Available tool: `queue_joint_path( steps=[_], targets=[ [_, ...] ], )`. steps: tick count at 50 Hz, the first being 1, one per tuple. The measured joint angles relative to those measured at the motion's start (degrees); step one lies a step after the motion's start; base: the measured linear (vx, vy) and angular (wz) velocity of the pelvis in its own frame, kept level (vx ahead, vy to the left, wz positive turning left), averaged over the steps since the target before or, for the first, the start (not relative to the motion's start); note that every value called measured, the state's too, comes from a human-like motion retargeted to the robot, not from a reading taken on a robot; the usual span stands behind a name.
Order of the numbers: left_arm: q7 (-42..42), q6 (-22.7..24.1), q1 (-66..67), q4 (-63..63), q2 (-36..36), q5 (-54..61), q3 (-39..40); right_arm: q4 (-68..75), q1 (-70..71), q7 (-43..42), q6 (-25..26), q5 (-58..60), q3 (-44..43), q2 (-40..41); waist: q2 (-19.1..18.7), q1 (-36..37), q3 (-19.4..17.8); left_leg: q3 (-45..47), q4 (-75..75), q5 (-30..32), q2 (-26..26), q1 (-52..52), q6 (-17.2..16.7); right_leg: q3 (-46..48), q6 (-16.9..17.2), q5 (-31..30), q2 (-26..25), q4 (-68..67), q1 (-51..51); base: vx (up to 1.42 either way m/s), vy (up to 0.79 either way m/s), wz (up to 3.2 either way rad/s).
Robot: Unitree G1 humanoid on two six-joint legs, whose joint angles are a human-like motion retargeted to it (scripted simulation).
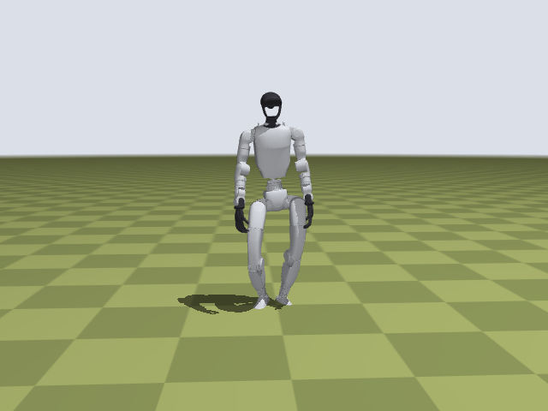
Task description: Walk
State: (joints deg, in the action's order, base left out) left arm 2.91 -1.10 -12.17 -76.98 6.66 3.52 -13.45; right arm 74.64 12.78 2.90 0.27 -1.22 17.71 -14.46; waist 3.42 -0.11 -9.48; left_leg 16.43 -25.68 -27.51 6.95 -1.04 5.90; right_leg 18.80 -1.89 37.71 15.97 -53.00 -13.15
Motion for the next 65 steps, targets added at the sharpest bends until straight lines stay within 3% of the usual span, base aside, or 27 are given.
queue_joint_path(
  steps=[11,14,18,32,37,42,45,48,58,60,65],
  targets=[
    [0.06,-0.53,1.54,-0.74,1.80,-1.79,-1.27,0.08,0.16,0.36,0.32,1.11,1.03,2.00,3.02,-2.77,1.84,5.56,5.89,2.98,2.45,-0.06,0.03,-4.42,1.80,1.87,6.63,-5.70,-6.75,-0.01,-0.03,-0.30],
    [0.43,-0.52,1.28,-0.58,1.85,-1.98,-1.43,0.88,0.14,0.38,0.56,1.13,0.95,2.27,3.31,-2.97,4.21,7.58,16.64,7.81,3.97,2.79,-0.06,-4.54,1.87,1.09,7.22,-4.35,-8.80,0.03,-0.09,-0.82],
    [0.44,-0.42,1.64,-0.46,1.29,-1.62,-1.63,1.46,-0.78,0.39,0.86,0.86,0.60,2.61,5.59,-3.99,4.56,10.77,18.31,9.18,5.35,4.32,-0.47,-5.39,2.98,1.28,10.25,-4.99,-9.49,-0.02,-0.13,-0.78],
    [0.02,-0.19,1.61,-1.66,3.14,3.12,1.39,-0.13,-1.07,1.89,0.81,-2.21,-0.38,3.25,9.73,-7.30,6.14,19.02,21.04,13.02,3.84,9.25,-0.86,-10.25,3.74,1.49,4.69,-2.14,-9.95,0.00,-0.15,-0.85],
    [-1.09,-0.07,1.87,-1.18,5.24,5.27,3.36,-1.03,-0.04,2.88,1.00,-1.89,0.04,2.58,10.47,-6.70,4.65,19.12,6.86,6.77,-0.11,4.80,1.15,-11.69,3.38,1.35,1.69,-0.29,-7.80,0.04,-0.11,-0.72],
    [-1.46,0.06,3.38,-0.93,6.18,5.58,4.08,-1.20,1.13,3.79,1.31,-0.73,0.76,2.14,7.70,-4.39,3.33,10.83,-10.13,-3.29,-4.52,-5.86,1.72,-12.50,2.84,0.98,-4.22,0.86,-6.54,0.06,-0.05,-0.78],
    [-1.18,0.10,4.46,-1.20,5.83,4.37,4.02,-0.88,1.90,4.50,1.33,0.39,1.09,1.74,4.09,-2.57,4.61,6.45,-12.69,-5.17,-6.70,-10.74,1.30,-12.81,2.28,-0.77,-9.48,4.64,-6.25,0.13,0.02,-0.77],
    [-0.61,0.14,6.17,-1.79,5.13,2.73,3.89,-0.68,2.07,4.70,1.16,1.42,1.47,1.71,3.69,-1.79,5.10,3.70,-10.98,-4.44,-5.07,-11.06,1.47,-14.42,2.55,-0.52,-10.36,5.13,-5.80,0.14,0.05,-0.56],
    [1.45,0.69,11.26,-2.29,3.25,-0.74,4.20,1.71,0.66,4.58,1.18,4.56,1.05,2.21,5.03,-1.15,4.82,2.59,-7.24,-4.16,-0.23,-6.16,3.40,-17.98,3.83,2.74,-7.66,2.83,-3.49,0.13,0.08,-0.22],
    [1.68,0.81,11.22,-2.01,3.58,-0.96,4.37,2.68,0.55,4.60,1.17,5.23,0.49,2.15,5.37,-0.84,5.26,2.11,-0.93,-2.45,1.97,-3.03,4.04,-18.42,3.99,2.97,-7.05,4.30,-2.61,0.16,0.09,-0.09],
    [1.35,1.09,11.13,-1.30,3.93,-0.98,4.39,3.58,-1.40,4.70,1.16,6.22,0.65,2.11,7.26,-1.44,4.42,2.68,-0.96,-2.77,4.79,-0.93,4.24,-20.02,4.34,4.94,-3.80,-2.06,-3.55,0.07,0.04,-0.06]
  ],
)
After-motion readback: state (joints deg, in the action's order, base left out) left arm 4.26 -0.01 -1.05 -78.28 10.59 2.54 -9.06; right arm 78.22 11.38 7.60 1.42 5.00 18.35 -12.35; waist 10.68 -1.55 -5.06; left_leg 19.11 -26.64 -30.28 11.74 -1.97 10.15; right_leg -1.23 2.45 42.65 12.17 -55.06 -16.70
